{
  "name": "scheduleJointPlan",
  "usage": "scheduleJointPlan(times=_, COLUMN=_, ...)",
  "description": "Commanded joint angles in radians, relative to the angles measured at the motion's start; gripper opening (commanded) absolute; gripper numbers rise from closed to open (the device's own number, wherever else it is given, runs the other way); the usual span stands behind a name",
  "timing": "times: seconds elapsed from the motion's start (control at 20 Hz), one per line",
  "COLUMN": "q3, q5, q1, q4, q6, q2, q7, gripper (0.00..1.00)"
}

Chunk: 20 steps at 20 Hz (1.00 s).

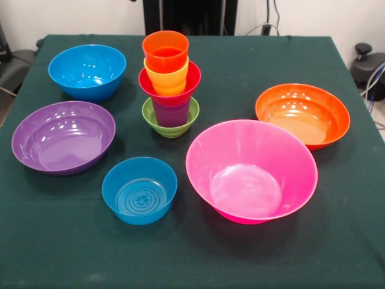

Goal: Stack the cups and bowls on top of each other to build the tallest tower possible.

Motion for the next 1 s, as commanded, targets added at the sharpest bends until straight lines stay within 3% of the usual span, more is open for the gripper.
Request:
scheduleJointPlan(times=0.05, q3=0.105, q5=-0.086, q1=0.033, q4=0.081, q6=-0.049, q2=0.059, q7=-0.063, gripper=1.0)
scheduleJointPlan(times=0.25, q3=0.113, q5=-0.134, q1=0.028, q4=0.069, q6=-0.053, q2=0.087, q7=-0.1, gripper=1.0)
scheduleJointPlan(times=0.55, q3=0.105, q5=-0.214, q1=0.007, q4=0.047, q6=-0.15, q2=0.158, q7=-0.083, gripper=1.0)
scheduleJointPlan(times=0.85, q3=0.131, q5=-0.26, q1=-0.06, q4=0.034, q6=-0.181, q2=0.196, q7=-0.08, gripper=1.0)
scheduleJointPlan(times=1.0, q3=0.127, q5=-0.293, q1=-0.077, q4=0.011, q6=-0.224, q2=0.25, q7=-0.073, gripper=1.0)
